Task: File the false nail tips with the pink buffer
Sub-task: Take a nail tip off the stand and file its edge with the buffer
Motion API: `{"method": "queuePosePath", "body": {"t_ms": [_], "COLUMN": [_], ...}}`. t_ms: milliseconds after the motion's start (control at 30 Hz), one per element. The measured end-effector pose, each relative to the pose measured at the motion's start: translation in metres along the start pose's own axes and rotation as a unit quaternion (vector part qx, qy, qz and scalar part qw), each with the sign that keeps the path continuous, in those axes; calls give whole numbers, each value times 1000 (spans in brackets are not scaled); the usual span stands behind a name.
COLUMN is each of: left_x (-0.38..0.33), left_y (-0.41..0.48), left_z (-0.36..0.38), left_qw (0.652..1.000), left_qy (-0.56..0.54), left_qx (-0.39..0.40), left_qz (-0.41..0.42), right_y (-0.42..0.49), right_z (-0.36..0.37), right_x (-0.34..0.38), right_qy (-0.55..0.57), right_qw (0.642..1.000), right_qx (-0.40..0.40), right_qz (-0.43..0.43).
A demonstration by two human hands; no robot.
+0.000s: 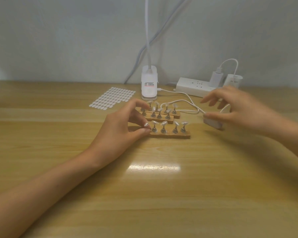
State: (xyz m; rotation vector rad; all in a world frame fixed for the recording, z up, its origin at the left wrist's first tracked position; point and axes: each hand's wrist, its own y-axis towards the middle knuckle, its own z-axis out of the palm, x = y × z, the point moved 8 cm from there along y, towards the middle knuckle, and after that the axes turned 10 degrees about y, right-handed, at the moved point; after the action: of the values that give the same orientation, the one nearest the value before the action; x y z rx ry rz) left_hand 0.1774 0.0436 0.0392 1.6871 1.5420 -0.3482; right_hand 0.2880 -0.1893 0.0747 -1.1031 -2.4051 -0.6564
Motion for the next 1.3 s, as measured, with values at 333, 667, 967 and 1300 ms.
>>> {"method": "queuePosePath", "body": {"t_ms": [333,667,967,1300], "left_x": [-18,-41,-27,-33], "left_y": [-7,-23,-26,-29], "left_z": [-6,-11,4,13], "left_qw": [992,990,991,992], "left_qy": [100,6,-127,-119], "left_qx": [-45,-51,31,48], "left_qz": [67,134,34,19], "right_y": [-16,-41,-39,-49], "right_z": [18,17,6,14], "right_x": [-5,43,41,68], "right_qy": [-58,-135,-168,172], "right_qw": [997,974,974,956], "right_qx": [-12,12,38,-12], "right_qz": [-40,-179,-146,-238]}}
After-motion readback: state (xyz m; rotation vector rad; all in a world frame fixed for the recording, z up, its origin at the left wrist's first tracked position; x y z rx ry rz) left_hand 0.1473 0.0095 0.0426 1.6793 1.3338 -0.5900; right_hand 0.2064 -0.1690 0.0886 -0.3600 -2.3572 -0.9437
